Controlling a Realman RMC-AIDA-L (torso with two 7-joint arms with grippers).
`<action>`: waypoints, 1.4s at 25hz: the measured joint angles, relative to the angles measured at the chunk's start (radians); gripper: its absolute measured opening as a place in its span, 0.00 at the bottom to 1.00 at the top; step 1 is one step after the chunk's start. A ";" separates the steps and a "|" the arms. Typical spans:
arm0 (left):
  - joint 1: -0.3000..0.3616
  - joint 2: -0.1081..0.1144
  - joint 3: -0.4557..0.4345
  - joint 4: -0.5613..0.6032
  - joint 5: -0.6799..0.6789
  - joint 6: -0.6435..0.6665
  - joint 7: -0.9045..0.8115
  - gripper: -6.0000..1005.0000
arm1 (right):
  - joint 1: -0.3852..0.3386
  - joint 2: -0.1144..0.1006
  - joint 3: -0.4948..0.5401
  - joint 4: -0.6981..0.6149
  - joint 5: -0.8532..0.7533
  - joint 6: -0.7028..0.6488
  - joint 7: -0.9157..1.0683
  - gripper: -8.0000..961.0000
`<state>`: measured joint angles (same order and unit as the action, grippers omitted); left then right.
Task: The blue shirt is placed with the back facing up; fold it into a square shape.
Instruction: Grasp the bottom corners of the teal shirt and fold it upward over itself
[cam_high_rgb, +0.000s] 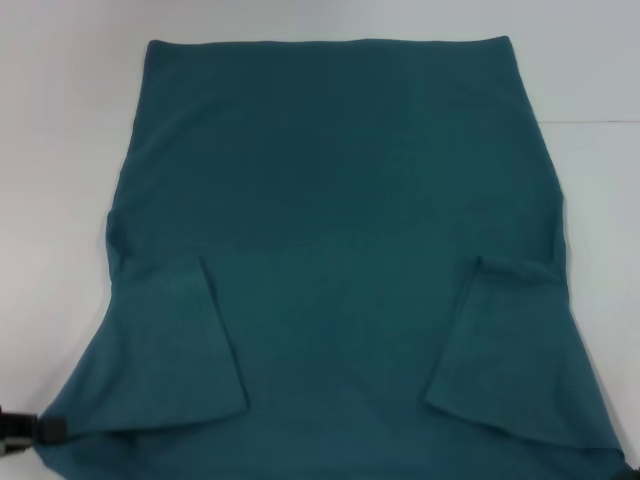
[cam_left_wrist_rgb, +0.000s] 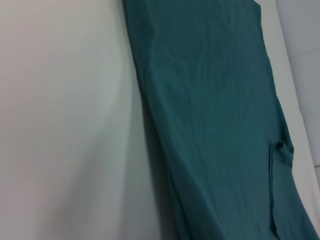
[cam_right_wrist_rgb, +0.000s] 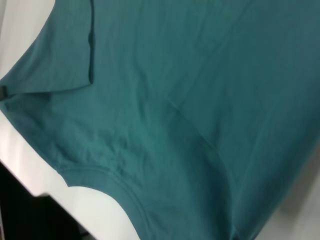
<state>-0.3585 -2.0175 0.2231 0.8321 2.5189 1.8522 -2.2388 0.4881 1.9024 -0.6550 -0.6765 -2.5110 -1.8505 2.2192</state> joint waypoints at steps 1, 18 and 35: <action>0.005 0.000 0.001 0.004 0.007 0.010 0.004 0.01 | -0.002 -0.001 0.001 0.000 -0.003 -0.006 -0.005 0.09; -0.225 0.038 0.000 -0.125 0.023 -0.114 -0.078 0.01 | 0.073 -0.008 0.266 0.003 0.067 0.069 0.023 0.10; -0.449 0.058 0.226 -0.212 0.024 -0.554 -0.251 0.01 | 0.168 0.024 0.110 0.017 0.241 0.512 0.100 0.11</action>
<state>-0.8071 -1.9591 0.4492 0.6203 2.5428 1.2984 -2.4896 0.6560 1.9262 -0.5448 -0.6597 -2.2702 -1.3383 2.3193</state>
